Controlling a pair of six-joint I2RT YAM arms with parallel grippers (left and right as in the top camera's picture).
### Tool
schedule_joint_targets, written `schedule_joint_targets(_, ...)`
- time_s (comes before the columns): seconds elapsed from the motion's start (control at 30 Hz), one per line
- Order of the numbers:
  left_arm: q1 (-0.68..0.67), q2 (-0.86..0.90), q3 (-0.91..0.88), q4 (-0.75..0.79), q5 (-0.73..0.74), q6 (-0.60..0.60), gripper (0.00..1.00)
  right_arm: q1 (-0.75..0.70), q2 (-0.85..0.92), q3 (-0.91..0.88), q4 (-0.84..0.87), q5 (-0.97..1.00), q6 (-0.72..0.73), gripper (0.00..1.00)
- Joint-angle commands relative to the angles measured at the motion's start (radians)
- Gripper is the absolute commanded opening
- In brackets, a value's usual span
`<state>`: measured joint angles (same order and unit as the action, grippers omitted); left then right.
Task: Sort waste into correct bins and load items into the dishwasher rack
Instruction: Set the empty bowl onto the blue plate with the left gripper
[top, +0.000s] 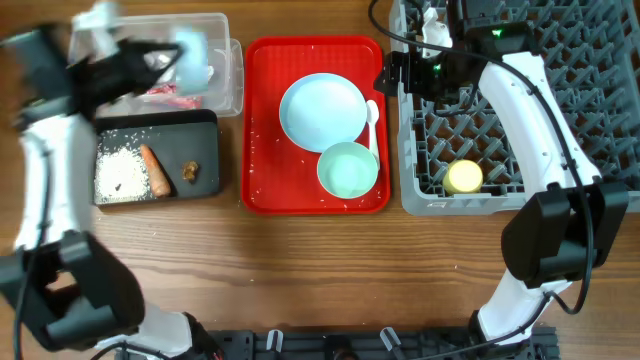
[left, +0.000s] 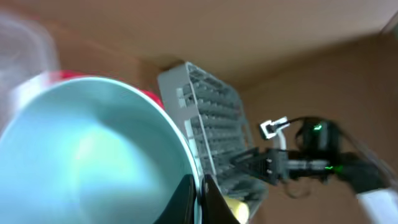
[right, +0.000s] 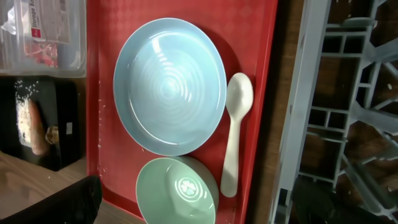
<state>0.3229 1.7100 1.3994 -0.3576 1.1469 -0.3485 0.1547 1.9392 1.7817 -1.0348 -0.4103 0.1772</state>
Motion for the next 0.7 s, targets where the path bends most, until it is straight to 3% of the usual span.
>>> schedule_joint_targets(0.0,-0.304,-0.022,0.014,0.047,-0.497,-0.021,0.04,0.001,0.006,0.009,0.014,0.007,0.01,0.99)
schedule_joint_targets(0.17,-0.627,0.031,0.014,0.063,-1.017,0.154,0.04,0.001,0.006,0.009,0.043,0.007,0.034,0.99)
schedule_joint_targets(0.3,-0.794,0.117,0.014,0.111,-1.215,0.291,0.04,-0.001,0.006,0.01,0.067,0.006,0.036,0.99)
schedule_joint_targets(0.43,-0.864,0.2,0.014,0.14,-1.319,0.316,0.04,-0.017,0.005,0.021,0.073,0.006,0.062,1.0)
schedule_joint_targets(0.67,-0.899,0.301,0.014,0.153,-1.312,0.315,0.04,-0.089,-0.008,0.027,0.119,-0.102,0.062,0.99)
